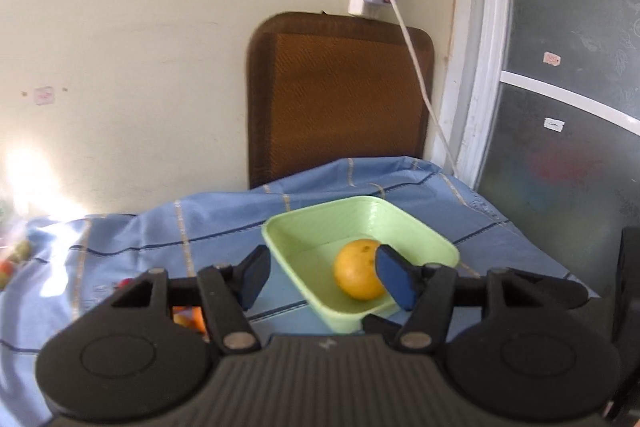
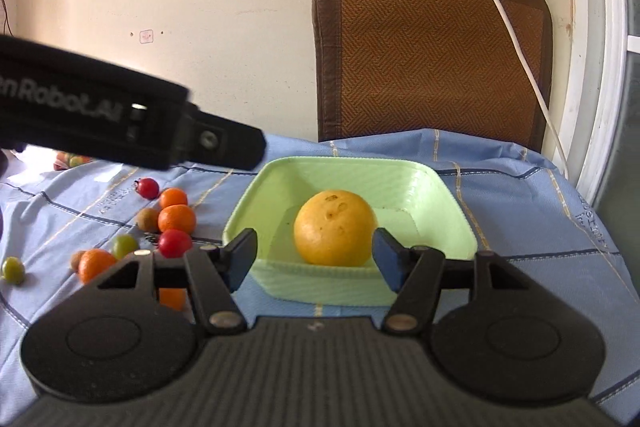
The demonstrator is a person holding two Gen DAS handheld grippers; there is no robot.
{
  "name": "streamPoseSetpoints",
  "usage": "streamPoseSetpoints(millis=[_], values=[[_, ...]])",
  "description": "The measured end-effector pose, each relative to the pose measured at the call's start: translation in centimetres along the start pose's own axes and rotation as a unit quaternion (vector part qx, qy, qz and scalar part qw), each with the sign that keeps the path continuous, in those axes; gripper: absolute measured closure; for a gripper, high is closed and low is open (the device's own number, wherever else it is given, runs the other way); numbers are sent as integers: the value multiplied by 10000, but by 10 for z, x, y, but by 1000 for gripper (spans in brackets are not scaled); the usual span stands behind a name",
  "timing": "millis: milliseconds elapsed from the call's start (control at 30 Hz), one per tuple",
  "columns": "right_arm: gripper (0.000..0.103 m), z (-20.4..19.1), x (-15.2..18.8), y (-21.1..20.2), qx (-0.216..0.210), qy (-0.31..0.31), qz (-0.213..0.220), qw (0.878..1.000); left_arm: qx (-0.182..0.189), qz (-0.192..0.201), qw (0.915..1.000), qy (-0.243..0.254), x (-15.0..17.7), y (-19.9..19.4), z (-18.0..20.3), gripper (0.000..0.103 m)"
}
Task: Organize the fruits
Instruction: 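Withdraw both tools from the bowl back toward the loose fruits, then grasp the green lime with the left tool while the right tool grasps an orange tomato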
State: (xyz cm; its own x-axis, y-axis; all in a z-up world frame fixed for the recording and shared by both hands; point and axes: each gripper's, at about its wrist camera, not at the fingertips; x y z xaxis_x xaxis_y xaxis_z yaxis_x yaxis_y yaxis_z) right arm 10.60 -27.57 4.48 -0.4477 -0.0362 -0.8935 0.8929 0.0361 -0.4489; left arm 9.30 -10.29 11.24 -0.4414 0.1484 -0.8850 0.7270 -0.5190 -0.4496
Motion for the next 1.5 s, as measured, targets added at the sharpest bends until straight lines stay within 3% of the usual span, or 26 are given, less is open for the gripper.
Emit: streamPoseSetpoints(millis=[167,433,533,667,900,1033,1233,1500], values=[[31,-28,23,-26,-283,221,-169,9992,-1077,-84,9939,213,38,-55,-21,37],[30,-75,60,-45,-633,740,-776,9922,-1788,-113,9828,-455,102,-113,-79,36],[31,-88,64,-51,-403,520,-612,9960,-1946,13,9785,-691,121,-125,-93,33],[32,-85,67,-51,-305,634,-582,9958,-1956,46,9777,-758,136,-131,-99,33],[39,-87,70,-53,-196,608,-497,9967,-1570,-48,9814,-1107,144,-126,-112,33],[49,-95,69,-52,-148,412,-461,9980,-1419,-167,9843,-1040,139,-113,-110,42],[54,-104,64,-47,-295,214,-443,9984,-1266,-321,9869,-944,131,-93,-111,46],[54,-117,55,-40,-581,86,-441,9973,-1400,-629,9809,-1191,129,-79,-117,52]])
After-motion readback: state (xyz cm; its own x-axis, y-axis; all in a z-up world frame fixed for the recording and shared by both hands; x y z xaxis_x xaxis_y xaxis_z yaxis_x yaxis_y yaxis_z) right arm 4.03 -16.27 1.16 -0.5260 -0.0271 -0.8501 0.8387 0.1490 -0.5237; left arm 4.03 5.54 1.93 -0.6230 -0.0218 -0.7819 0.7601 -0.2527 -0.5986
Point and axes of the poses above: each gripper's, at about its wrist camera, not at the fingertips, and y roughly the way its jaws point, z to its right, x to its underside, and after that the axes turned 10 degrees about x, right-handed
